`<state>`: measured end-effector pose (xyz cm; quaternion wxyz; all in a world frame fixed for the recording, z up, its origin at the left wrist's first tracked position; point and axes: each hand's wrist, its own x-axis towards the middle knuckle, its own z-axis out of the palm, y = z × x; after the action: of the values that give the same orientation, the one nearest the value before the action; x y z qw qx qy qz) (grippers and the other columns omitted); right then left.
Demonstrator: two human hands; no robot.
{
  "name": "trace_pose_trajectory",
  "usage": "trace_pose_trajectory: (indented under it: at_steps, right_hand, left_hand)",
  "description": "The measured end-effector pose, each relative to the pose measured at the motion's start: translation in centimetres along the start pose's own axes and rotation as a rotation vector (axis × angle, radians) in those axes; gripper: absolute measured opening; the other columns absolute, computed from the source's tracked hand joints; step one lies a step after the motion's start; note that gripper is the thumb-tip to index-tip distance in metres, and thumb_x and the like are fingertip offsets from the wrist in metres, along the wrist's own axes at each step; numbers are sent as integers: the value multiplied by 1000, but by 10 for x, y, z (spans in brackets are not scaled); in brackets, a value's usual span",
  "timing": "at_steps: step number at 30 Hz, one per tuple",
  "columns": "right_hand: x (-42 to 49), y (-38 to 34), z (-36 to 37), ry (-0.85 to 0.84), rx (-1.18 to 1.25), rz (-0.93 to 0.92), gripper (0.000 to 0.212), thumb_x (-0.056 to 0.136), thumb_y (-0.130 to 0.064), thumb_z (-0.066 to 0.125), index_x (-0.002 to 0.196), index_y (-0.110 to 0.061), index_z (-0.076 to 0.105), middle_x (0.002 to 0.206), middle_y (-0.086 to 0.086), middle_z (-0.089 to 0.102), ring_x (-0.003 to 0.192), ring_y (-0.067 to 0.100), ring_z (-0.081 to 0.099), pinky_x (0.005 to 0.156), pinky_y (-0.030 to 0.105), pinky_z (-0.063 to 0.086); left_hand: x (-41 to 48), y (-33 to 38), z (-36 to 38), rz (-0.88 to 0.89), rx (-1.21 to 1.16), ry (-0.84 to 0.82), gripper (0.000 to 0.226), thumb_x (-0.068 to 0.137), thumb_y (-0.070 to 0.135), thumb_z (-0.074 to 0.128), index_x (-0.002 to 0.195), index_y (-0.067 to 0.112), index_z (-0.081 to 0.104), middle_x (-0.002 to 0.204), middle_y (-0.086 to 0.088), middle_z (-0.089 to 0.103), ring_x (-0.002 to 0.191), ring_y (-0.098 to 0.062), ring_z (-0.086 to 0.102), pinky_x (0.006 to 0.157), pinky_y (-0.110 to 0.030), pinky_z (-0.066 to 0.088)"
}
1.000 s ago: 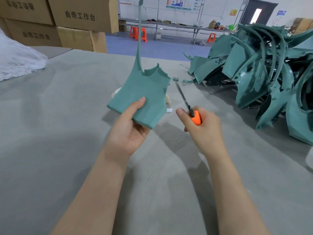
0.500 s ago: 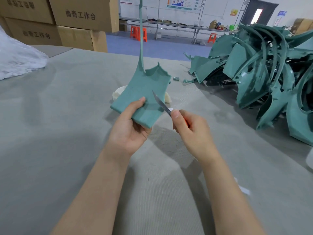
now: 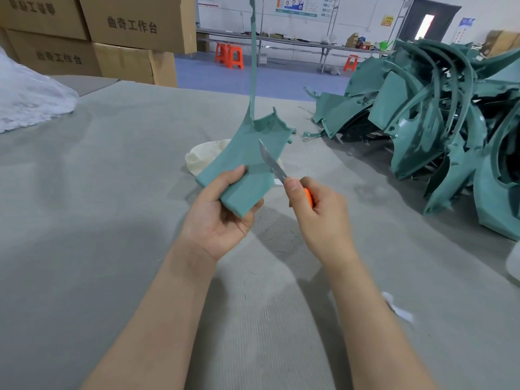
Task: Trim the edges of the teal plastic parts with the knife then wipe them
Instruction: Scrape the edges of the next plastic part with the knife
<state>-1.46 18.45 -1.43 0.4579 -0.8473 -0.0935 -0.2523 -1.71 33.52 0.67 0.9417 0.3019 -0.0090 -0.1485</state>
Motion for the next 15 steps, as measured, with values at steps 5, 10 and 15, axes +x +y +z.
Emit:
trace_pose_trajectory:
  at_steps: [5, 10, 15]
  right_hand:
    - [2, 2, 0, 125, -83, 74, 60, 78, -77, 33, 55, -21, 28, 45, -8, 35, 46, 11, 31, 44, 22, 24]
    - [4, 2, -1, 215, -171, 144, 65, 79, -80, 36, 58, -18, 31, 45, -3, 31, 49, 13, 35, 48, 29, 22]
    - [8, 3, -7, 248, -215, 207, 59, 86, -69, 43, 60, -17, 31, 50, -4, 30, 50, 14, 33, 49, 31, 25]
  left_hand:
    - [0, -1, 1, -9, -27, -3, 20, 76, 13, 58, 96, 12, 61, 70, -3, 66, 47, -12, 59, 31, -12, 38]
    - [1, -2, 1, -25, -18, 32, 22, 74, 12, 60, 95, 12, 62, 72, -4, 67, 48, -13, 60, 31, -12, 38]
    - [4, -3, -1, -70, -8, 82, 20, 71, 13, 62, 91, 13, 64, 72, -4, 67, 47, -12, 55, 29, -12, 37]
